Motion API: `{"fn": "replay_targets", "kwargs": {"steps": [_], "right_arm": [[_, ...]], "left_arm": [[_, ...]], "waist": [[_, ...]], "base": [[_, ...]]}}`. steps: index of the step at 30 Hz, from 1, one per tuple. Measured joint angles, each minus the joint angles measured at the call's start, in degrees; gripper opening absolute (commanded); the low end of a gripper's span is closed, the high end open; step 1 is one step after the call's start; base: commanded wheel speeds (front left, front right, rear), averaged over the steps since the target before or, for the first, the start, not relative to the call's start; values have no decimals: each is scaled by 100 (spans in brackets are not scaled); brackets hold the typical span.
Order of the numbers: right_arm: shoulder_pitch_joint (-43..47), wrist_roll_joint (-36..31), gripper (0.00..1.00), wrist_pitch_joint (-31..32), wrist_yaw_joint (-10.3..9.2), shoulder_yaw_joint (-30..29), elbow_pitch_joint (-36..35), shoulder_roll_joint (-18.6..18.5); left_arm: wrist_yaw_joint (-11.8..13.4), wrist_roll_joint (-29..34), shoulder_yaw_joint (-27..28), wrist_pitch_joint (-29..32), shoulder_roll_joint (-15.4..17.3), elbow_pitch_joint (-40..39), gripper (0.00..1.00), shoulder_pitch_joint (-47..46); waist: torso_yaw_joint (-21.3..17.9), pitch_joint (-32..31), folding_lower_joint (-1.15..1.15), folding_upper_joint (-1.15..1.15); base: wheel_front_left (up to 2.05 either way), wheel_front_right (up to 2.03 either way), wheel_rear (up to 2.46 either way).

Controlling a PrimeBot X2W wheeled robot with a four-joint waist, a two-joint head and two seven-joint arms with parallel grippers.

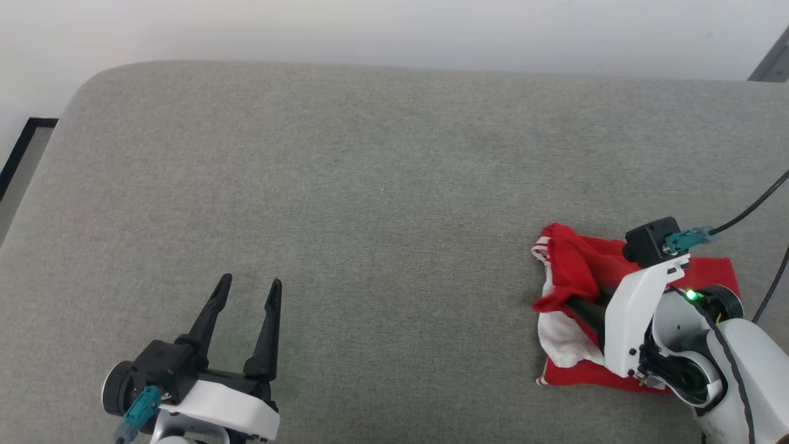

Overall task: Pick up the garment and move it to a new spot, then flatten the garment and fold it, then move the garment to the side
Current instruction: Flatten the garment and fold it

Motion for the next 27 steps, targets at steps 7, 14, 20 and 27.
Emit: {"fn": "replay_targets", "kwargs": {"steps": [7, 14, 20, 27], "right_arm": [[-100, 297, 100, -448, 0, 23, -125, -82], [-90, 549, 100, -1370, 0, -8, -14, -363], [48, 536, 100, -2809, 0, -9, 740, -466], [315, 11, 100, -4422, 0, 209, 1503, -248]], "left_arm": [[0, -55, 77, 0, 79, 132, 100, 43], [0, -174, 122, 0, 125, 394, 100, 116], [0, -365, 145, 0, 69, 632, 100, 179], [0, -432, 302, 0, -27, 720, 100, 323]], "waist": [[-202, -156, 0, 0], [-478, -389, 0, 0], [-742, -592, 0, 0], [-869, -811, 0, 0]], "base": [[0, 0, 0], [0, 0, 0], [0, 0, 0], [0, 0, 0]]}}
